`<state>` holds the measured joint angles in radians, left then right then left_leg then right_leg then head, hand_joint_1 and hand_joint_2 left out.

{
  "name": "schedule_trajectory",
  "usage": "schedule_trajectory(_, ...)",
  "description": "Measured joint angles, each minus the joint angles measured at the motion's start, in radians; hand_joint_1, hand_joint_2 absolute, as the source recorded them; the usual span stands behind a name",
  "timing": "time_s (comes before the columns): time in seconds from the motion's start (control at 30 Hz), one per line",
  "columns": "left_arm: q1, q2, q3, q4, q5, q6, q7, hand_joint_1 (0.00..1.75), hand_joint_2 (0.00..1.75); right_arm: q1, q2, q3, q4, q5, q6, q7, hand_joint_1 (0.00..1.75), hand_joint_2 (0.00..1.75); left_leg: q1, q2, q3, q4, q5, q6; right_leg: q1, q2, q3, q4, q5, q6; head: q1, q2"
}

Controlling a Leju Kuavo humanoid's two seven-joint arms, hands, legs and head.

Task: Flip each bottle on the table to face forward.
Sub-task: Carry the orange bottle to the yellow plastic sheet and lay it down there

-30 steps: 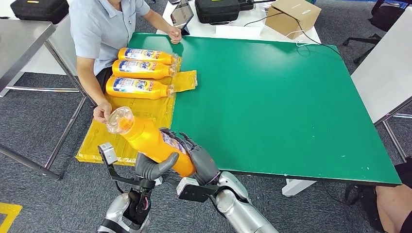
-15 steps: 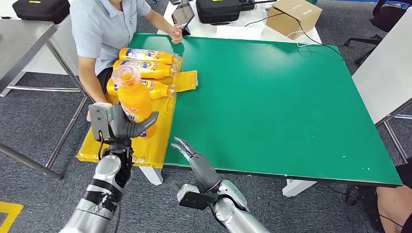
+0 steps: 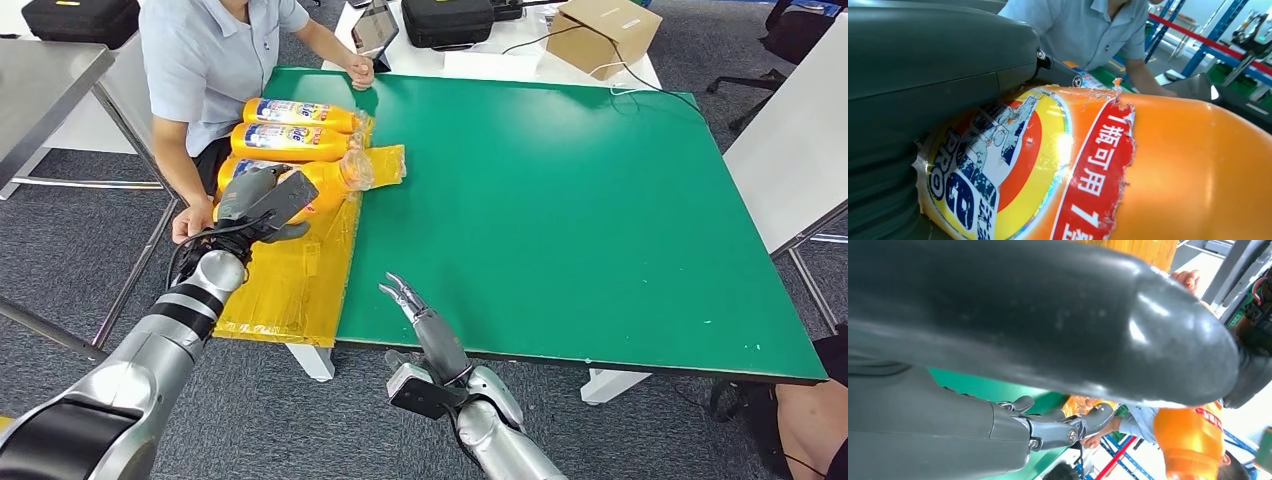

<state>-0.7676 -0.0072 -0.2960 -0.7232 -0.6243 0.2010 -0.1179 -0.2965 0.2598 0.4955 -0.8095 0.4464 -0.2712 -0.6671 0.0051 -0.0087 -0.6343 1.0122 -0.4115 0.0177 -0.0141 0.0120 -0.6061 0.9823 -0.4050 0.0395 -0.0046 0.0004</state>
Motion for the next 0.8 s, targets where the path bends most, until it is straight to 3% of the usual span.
schedule_trajectory(0.2, -0.027, 0.006, -0.018, 0.056, -0.031, -0.013, 0.010, 1.75, 1.75, 0.000, 0.000, -0.005, 0.000, 0.000, 0.004, -0.002, 0.00, 0.00, 0.000, 0.000, 0.000, 0.000, 0.000, 0.000, 0.000, 0.000, 0.000, 0.000, 0.000, 0.000, 0.000, 0.000)
schedule_trajectory(0.37, -0.071, 0.010, -0.084, 0.148, -0.189, -0.125, 0.036, 1.75, 1.75, 0.000, 0.005, -0.006, 0.001, 0.000, 0.030, -0.010, 0.00, 0.00, 0.000, 0.000, 0.000, 0.000, 0.000, 0.000, 0.000, 0.000, 0.000, 0.000, 0.000, 0.000, 0.000, 0.000)
schedule_trajectory(0.5, -0.081, 0.010, -0.120, 0.222, -0.212, -0.199, 0.036, 1.75, 1.75, -0.001, 0.012, -0.006, 0.009, -0.001, 0.030, -0.013, 0.00, 0.00, 0.000, 0.000, 0.000, 0.000, 0.000, 0.000, 0.000, 0.000, 0.000, 0.000, 0.000, 0.000, 0.000, 0.000)
schedule_trajectory(0.8, -0.075, -0.001, -0.138, 0.327, -0.231, -0.222, 0.076, 1.75, 1.75, -0.021, 0.017, 0.034, 0.014, -0.052, 0.018, -0.014, 0.00, 0.00, 0.000, 0.000, 0.000, 0.000, 0.000, 0.000, 0.000, 0.000, 0.000, 0.000, 0.000, 0.000, 0.000, 0.000)
